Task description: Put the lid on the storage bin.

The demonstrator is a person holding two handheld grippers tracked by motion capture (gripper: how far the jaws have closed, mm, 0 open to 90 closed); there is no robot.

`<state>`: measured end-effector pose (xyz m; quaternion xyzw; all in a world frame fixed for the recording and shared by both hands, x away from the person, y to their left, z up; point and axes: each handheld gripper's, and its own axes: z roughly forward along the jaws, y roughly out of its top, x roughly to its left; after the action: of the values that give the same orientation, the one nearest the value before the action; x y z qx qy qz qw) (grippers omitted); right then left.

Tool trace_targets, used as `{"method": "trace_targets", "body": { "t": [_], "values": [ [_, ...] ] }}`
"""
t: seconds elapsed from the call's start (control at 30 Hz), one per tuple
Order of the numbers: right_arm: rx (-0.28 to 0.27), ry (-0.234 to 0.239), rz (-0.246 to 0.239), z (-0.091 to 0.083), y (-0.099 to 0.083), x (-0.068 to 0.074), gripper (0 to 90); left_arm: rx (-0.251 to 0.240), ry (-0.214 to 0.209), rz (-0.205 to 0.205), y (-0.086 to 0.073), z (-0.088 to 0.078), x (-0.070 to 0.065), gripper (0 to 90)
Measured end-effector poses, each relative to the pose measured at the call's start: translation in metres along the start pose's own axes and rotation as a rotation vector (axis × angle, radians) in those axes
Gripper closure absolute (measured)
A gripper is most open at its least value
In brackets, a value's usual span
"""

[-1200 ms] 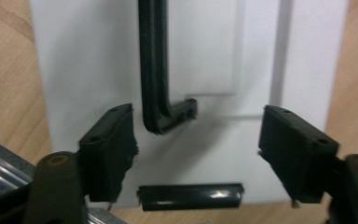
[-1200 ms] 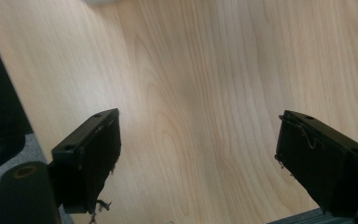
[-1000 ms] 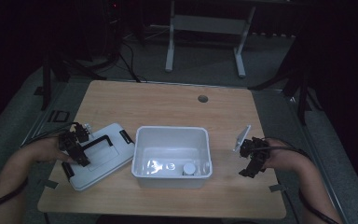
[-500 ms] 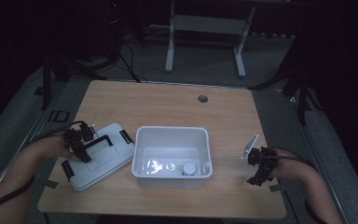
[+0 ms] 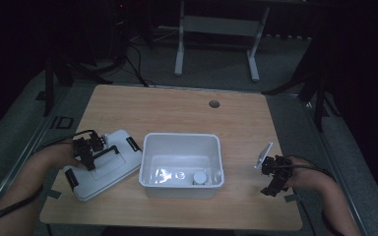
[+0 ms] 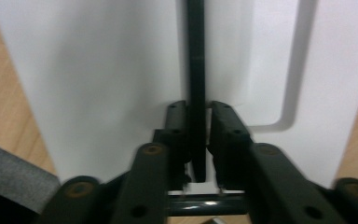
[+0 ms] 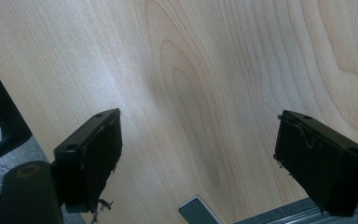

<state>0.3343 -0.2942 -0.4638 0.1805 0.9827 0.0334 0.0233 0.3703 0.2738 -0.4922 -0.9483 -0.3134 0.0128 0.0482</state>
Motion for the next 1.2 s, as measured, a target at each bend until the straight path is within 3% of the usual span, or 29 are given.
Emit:
{"method": "trace_targets", "body": {
  "t": [0.03, 0.13, 0.3, 0.57, 0.83, 0.93, 1.2],
  "values": [
    [0.002, 0.000, 0.001, 0.000, 0.000, 0.000, 14.6, -0.003, 0.015, -0.002, 0.000, 0.000, 0.000, 79.4],
    [0.004, 0.003, 0.000, 0.001, 0.000, -0.001, 14.6, -0.018, -0.013, -0.049, -0.002, 0.000, 0.005, 82.6],
    [0.005, 0.008, 0.003, 0.001, 0.000, 0.000, 14.6, -0.028, -0.027, -0.056, -0.003, 0.000, 0.007, 83.1],
    [0.009, 0.008, 0.003, 0.002, 0.001, -0.001, 14.6, -0.051, -0.069, -0.017, -0.011, -0.015, 0.007, 83.2],
    [0.002, 0.002, -0.002, 0.000, 0.004, -0.001, 14.6, -0.060, -0.070, 0.003, -0.028, -0.040, 0.005, 83.2],
    [0.004, 0.002, -0.002, 0.000, 0.005, -0.001, 14.6, -0.066, -0.061, 0.007, -0.035, -0.053, 0.003, 83.2],
    [0.012, 0.004, -0.004, 0.001, 0.005, 0.000, 14.6, -0.102, 0.016, -0.001, -0.052, -0.089, 0.003, 83.2]
  ]
}}
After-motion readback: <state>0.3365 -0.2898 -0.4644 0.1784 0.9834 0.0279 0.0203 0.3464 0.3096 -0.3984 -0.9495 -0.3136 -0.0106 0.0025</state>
